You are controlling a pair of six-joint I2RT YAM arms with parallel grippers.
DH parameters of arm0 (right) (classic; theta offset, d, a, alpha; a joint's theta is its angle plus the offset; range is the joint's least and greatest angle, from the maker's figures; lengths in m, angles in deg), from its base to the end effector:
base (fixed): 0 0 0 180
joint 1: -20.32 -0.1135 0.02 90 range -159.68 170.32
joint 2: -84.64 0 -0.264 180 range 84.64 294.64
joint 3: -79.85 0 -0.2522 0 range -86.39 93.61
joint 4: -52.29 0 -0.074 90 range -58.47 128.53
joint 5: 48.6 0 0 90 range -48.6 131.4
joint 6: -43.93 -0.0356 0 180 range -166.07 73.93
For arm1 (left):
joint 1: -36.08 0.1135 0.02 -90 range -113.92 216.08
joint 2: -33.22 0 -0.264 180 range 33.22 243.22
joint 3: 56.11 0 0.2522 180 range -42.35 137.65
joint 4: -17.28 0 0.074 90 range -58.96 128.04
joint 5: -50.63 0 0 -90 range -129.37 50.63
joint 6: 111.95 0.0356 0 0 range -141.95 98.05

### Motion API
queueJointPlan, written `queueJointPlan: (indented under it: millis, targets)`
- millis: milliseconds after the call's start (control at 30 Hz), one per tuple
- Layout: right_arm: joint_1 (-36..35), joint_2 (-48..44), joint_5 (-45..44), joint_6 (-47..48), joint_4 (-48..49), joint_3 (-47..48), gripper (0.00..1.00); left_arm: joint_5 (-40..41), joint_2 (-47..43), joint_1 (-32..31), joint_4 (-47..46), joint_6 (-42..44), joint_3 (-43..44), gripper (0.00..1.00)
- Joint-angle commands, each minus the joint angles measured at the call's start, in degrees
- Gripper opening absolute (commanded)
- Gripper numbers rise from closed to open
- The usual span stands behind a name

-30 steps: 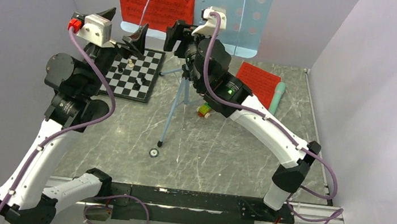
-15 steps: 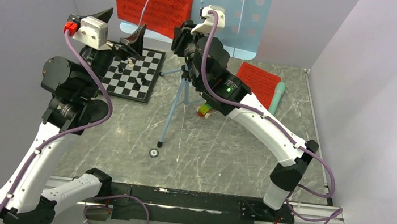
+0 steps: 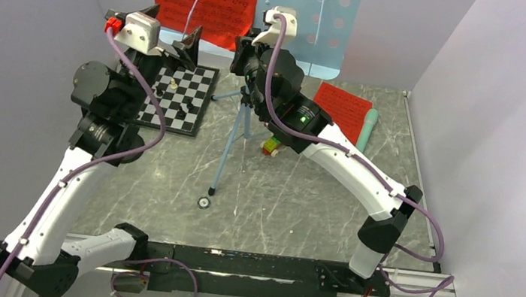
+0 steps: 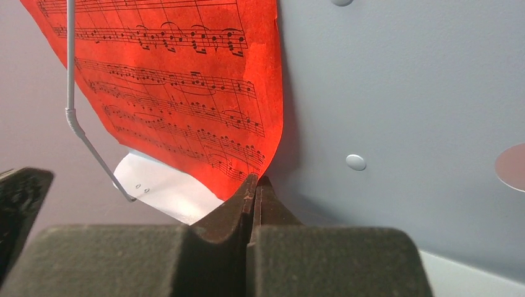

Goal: Pack up the instrument practice props

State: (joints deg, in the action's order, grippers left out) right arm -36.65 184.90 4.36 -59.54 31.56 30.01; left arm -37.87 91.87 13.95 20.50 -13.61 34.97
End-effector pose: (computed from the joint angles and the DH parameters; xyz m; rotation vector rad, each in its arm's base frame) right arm 0.2288 0.3126 0.5153 -0.0071 1.4667 0.5509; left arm 0.1774 -0.0712 0.5277 0.2564 1.0319 -0.2037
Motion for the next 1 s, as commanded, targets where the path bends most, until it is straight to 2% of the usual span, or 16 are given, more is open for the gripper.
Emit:
queueJointPlan:
  millis: [0,233,667,800,967]
  targets:
    - [-0.25,-3.02,0.39,1.42,-0.45,0.61,0.00,0.26,1.57,0.18,-3.37,1.52,3.67,0.95]
    - [-0.25,-3.34,1.63,1.85,-1.46,0.59,0.00,-0.06,4.90,0.20,-5.12,3.42,6.96,0.93]
    - [-0.23,-4.09,3.37,2.20,-1.59,-0.17,0.00,-0.97,9.39,0.16,-7.14,7.39,8.73,0.80]
    - [-0.16,-4.31,3.62,2.36,-1.18,-0.56,0.00,-2.20,9.92,0.16,-7.45,7.18,8.98,0.72]
    - [-0.16,-4.72,3.81,2.49,-0.79,-0.88,0.00,-3.44,9.93,0.16,-7.52,6.78,9.27,0.53]
